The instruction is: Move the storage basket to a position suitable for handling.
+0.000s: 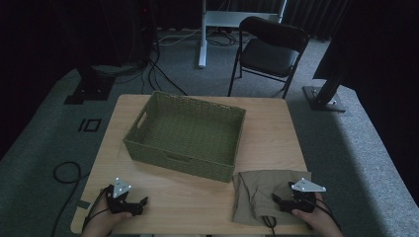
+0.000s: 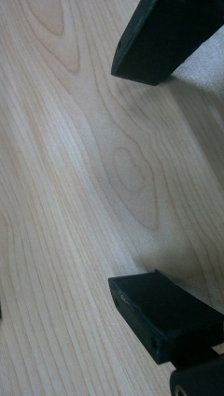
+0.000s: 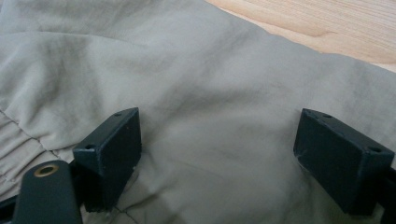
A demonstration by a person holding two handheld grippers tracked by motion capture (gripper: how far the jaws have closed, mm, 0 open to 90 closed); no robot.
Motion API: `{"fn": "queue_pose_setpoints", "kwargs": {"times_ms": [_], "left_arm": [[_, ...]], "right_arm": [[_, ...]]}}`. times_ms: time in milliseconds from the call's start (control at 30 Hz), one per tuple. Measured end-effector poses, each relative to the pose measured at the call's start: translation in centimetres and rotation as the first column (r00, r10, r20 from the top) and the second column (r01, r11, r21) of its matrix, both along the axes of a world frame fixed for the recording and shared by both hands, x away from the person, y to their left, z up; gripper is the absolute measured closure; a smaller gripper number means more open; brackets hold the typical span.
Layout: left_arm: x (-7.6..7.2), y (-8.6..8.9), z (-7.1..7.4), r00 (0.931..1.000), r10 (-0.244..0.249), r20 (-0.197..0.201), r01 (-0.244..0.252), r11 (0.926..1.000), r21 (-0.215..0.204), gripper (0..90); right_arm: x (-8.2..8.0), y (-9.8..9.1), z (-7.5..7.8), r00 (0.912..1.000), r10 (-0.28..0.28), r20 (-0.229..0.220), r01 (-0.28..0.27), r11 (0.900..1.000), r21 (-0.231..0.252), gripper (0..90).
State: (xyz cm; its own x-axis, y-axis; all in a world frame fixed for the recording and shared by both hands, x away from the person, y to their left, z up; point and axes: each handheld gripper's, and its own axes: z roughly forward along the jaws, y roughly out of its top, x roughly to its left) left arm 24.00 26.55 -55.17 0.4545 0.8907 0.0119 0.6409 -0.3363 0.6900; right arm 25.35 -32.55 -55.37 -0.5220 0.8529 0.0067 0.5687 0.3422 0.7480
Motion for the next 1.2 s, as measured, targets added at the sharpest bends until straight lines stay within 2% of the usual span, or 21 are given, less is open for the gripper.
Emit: {"fn": "queue_pose_setpoints", "kwargs": {"times_ms": [133,367,400,433,500,567,633,733,967,1200], "left_arm": [[0.0,0.4,0.0,0.9994,-0.035,-0.002,0.035,0.9994,-0.005,3.2],[0.2,0.9,0.1,0.9996,-0.028,-0.006,0.028,0.9994,-0.021,3.3],[0.2,1.0,0.1,0.9997,-0.022,-0.008,0.021,0.9992,-0.033,3.3],[0.2,1.0,0.1,0.9997,-0.022,-0.008,0.021,0.9992,-0.033,5.9],[0.4,1.3,0.5,0.9997,-0.022,0.005,0.022,0.9995,-0.021,9.0],[0.5,1.4,0.9,0.9996,-0.026,0.011,0.026,0.9993,-0.025,9.0],[0.6,1.5,1.2,0.9995,-0.027,0.014,0.028,0.9991,-0.031,9.0],[0.7,1.6,1.3,0.9995,-0.029,0.010,0.029,0.9995,-0.013,9.0],[1.3,1.9,1.5,0.9994,-0.017,0.029,0.018,0.9992,-0.037,9.0],[2.2,1.8,2.4,0.9982,-0.011,0.059,0.014,0.9986,-0.051,9.0]], "right_arm": [[0.1,0.1,0.1,1.0000,0.001,-0.009,-0.001,1.0000,-0.005,14.2],[0.3,0.1,0.4,0.9997,0.007,-0.023,-0.007,0.9999,-0.011,14.2],[0.3,0.1,0.5,0.9997,0.005,-0.025,-0.005,0.9999,-0.012,14.1],[0.3,0.1,0.5,0.9997,0.005,-0.025,-0.005,0.9999,-0.012,14.1],[0.3,0.0,0.9,0.9999,-0.003,-0.014,0.003,0.9999,0.012,13.8],[0.2,0.0,1.2,1.0000,-0.004,0.000,0.004,0.9997,0.024,13.8],[0.2,0.1,1.5,1.0000,-0.003,0.000,0.003,0.9995,0.032,13.8],[0.2,0.4,1.6,1.0000,-0.006,-0.004,0.006,0.9990,0.044,13.7],[0.4,1.5,2.3,0.9999,0.003,0.011,-0.004,0.9966,0.082,13.7],[1.0,3.1,3.0,0.9991,0.017,0.039,-0.021,0.9949,0.099,13.8]]}}
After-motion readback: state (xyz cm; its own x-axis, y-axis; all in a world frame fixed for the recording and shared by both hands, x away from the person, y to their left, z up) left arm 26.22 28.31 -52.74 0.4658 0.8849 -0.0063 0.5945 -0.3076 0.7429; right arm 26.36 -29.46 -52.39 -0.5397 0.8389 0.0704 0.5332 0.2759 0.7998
